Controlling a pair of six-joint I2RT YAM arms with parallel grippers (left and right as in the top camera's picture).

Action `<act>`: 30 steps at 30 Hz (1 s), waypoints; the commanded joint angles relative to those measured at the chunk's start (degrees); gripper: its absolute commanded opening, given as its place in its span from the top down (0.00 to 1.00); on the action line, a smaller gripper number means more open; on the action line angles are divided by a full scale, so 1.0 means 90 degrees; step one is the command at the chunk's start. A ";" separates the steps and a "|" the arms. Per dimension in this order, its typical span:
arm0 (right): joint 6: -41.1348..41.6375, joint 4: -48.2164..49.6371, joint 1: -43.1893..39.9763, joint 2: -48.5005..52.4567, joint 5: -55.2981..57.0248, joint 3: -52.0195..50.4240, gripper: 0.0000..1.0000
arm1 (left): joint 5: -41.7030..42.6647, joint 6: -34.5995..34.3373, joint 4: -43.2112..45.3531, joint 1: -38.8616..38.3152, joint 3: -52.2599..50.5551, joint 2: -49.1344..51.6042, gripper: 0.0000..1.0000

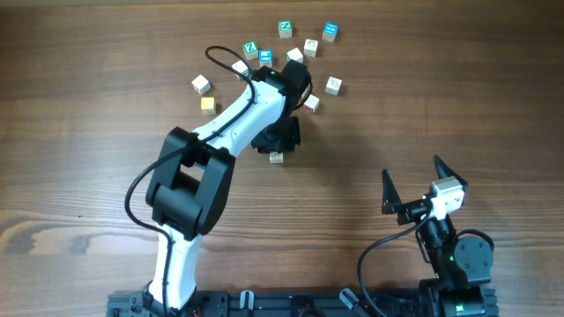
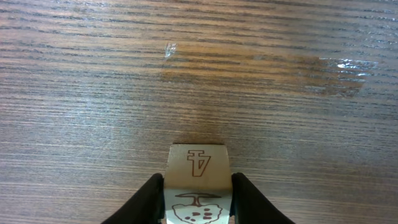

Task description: Form a tower

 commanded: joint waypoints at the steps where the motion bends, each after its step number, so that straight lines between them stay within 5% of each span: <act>1: -0.0063 0.0019 -0.0010 -0.0034 0.0083 -0.0005 0.00 | -0.0134 0.0010 0.0002 -0.0005 -0.0061 -0.0080 0.69; 14: -0.0063 0.0019 -0.0007 -0.0034 0.0085 -0.0005 0.00 | -0.0136 0.0483 0.0000 -0.0005 -0.0061 -0.0080 0.64; 17: -0.0063 0.0017 -0.0007 -0.0034 0.0085 -0.0005 0.00 | -0.0131 0.0483 -0.0012 -0.0017 -0.0061 -0.0080 0.52; 22: -0.0063 0.0017 -0.0010 -0.0034 0.0083 -0.0005 0.00 | -0.0131 0.0481 -0.0049 -0.0029 -0.0061 -0.0080 0.68; 30: -0.0063 0.0019 -0.0007 -0.0034 0.0085 -0.0005 0.00 | -0.0141 0.0486 0.0024 0.0049 -0.0061 -0.0080 0.71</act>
